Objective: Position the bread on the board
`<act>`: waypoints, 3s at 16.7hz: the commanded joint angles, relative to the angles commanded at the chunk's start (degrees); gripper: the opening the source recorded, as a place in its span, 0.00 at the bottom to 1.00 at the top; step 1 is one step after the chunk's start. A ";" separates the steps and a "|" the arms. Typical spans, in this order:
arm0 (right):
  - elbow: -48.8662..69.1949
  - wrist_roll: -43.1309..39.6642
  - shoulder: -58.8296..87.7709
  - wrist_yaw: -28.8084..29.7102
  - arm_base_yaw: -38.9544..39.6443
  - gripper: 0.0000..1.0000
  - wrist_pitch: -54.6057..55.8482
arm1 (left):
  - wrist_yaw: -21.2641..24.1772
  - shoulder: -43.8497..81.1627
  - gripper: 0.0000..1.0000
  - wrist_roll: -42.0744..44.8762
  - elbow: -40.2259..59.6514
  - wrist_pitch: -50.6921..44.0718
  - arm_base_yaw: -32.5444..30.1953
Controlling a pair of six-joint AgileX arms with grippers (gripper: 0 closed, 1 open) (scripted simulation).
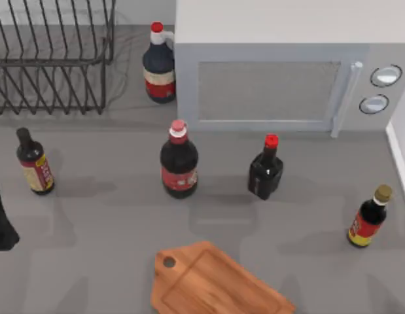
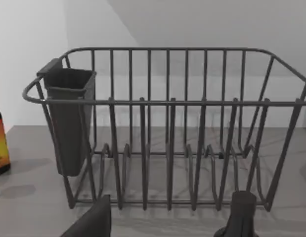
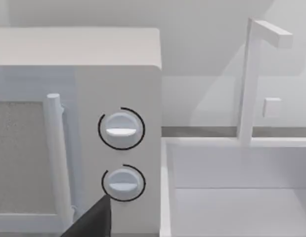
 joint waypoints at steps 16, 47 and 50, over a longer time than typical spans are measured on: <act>0.00 0.00 0.00 0.00 0.00 1.00 0.00 | 0.01 58.88 1.00 5.36 44.77 -31.04 6.95; 0.00 0.00 0.00 0.00 0.00 1.00 0.00 | 0.15 122.55 1.00 10.81 80.12 -47.45 13.68; 0.00 0.00 0.00 0.00 0.00 1.00 0.00 | 0.15 122.55 1.00 10.80 80.09 -47.42 13.67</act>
